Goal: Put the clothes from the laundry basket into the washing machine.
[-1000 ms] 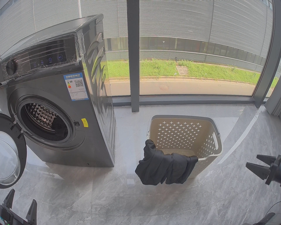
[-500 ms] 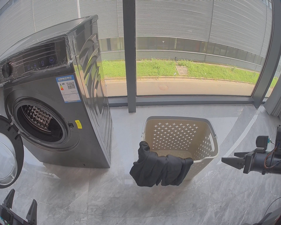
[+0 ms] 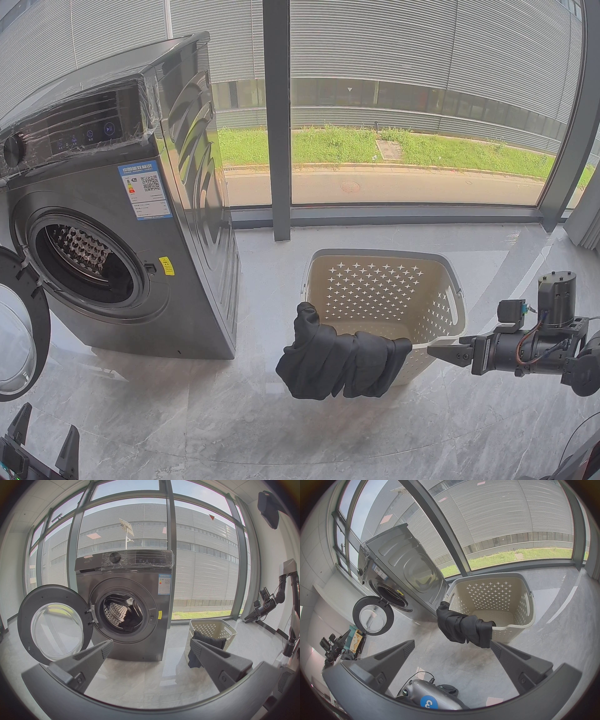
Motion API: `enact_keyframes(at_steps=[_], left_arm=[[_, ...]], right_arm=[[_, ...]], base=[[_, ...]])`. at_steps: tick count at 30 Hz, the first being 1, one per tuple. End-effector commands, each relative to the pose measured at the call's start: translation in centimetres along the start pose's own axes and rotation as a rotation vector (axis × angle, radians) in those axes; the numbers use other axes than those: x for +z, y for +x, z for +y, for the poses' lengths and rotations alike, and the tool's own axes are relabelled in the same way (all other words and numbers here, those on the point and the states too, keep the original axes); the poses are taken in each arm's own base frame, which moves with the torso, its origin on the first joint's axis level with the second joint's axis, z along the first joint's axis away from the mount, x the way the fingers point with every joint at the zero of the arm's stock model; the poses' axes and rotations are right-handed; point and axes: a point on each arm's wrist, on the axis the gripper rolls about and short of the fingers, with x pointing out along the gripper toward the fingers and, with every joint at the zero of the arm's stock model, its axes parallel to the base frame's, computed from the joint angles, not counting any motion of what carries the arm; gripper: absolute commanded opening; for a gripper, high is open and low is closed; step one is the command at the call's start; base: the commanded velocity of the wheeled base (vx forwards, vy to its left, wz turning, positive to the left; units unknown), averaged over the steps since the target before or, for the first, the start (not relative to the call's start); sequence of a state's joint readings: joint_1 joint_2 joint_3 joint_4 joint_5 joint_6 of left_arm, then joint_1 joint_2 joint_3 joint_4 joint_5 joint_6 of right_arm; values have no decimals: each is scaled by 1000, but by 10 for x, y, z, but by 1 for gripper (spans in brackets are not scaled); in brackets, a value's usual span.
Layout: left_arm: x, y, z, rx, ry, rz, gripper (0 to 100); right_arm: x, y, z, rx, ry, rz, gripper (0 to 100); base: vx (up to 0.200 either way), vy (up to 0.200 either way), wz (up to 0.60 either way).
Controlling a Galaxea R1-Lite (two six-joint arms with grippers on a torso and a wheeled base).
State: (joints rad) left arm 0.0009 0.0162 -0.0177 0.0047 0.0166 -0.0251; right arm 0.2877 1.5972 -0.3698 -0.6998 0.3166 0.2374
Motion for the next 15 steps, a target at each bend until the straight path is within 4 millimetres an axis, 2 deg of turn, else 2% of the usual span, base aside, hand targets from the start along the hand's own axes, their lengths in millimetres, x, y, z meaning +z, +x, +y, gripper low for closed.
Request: enact_keyframes(at_steps=[1,12,15], left_arm=[[-5,0,0,1,1,0,100],[-5,0,0,1,-1,0,100],[-5,0,0,1,1,0,100]], right_arm=[[-7,16,-1,5,-2,42,100],[-15,47,-8,16,-15,39,100],[-18,51,-6,29,-20,42,100]], base=[[0,0,0],[0,0,0],[0,-200,0]])
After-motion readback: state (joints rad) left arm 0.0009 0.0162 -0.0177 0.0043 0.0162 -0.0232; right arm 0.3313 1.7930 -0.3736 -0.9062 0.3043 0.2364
